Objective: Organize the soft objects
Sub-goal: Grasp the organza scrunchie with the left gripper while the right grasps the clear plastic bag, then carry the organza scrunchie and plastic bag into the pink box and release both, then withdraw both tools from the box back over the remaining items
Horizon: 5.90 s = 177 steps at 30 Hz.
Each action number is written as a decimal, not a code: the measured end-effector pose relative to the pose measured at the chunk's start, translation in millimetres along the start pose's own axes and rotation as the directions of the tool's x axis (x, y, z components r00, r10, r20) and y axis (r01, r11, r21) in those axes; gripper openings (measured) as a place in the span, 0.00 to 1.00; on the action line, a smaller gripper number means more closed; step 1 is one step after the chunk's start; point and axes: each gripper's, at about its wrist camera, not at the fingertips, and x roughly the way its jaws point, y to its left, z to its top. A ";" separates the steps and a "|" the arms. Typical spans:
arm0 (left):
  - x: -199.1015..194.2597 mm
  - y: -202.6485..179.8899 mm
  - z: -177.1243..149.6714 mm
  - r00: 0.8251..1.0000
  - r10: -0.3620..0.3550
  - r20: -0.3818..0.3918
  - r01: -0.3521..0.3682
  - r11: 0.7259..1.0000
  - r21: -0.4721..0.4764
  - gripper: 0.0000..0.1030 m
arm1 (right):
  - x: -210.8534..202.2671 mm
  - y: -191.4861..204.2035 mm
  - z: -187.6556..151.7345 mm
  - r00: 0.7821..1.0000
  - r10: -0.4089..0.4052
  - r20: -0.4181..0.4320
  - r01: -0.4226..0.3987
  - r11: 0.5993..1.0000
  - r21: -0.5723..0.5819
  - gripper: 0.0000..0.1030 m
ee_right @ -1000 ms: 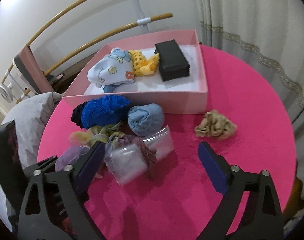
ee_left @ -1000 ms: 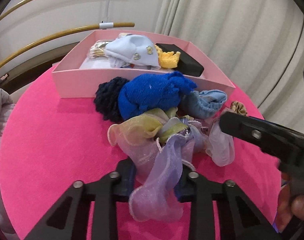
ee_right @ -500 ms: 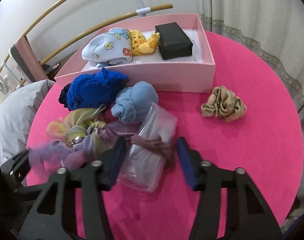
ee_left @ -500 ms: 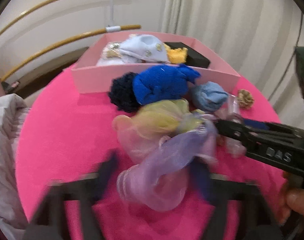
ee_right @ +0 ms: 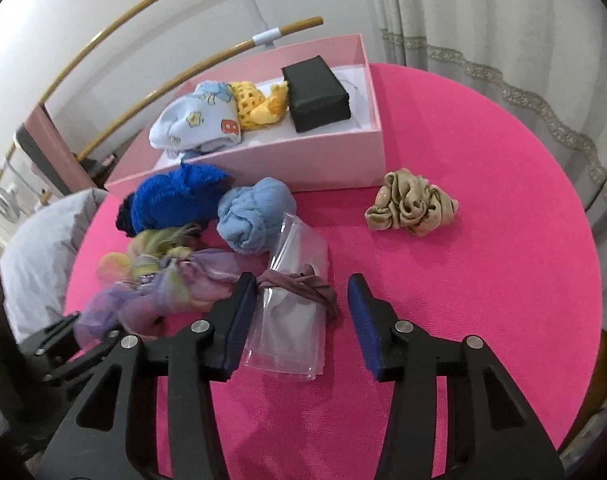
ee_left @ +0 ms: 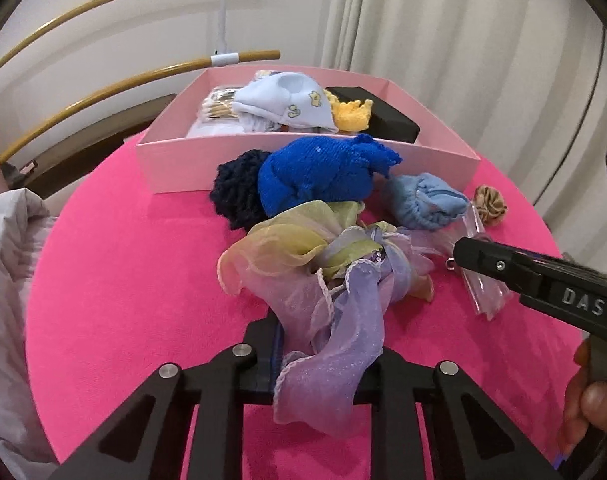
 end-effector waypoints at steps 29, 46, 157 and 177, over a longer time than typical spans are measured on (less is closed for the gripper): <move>-76.5 19.8 -25.1 0.996 0.021 0.090 -0.019 0.999 -0.031 0.07 | -44.3 12.5 -23.7 0.999 -0.020 0.035 0.023 0.995 -0.100 0.34; -145.6 23.7 -27.3 0.978 0.069 0.197 -0.063 0.997 -0.036 0.07 | -81.4 44.7 -22.4 0.995 0.031 0.094 -0.016 0.987 -0.158 0.34; -69.9 11.6 137.8 0.912 0.190 0.363 -0.178 0.982 -0.067 1.00 | -138.5 24.3 57.6 0.938 -0.036 0.346 0.064 0.996 -0.069 1.00; -168.8 -9.2 34.2 0.895 0.209 0.395 -0.190 0.978 -0.087 1.00 | -186.7 38.9 -20.2 0.893 -0.113 0.436 0.163 0.983 -0.080 1.00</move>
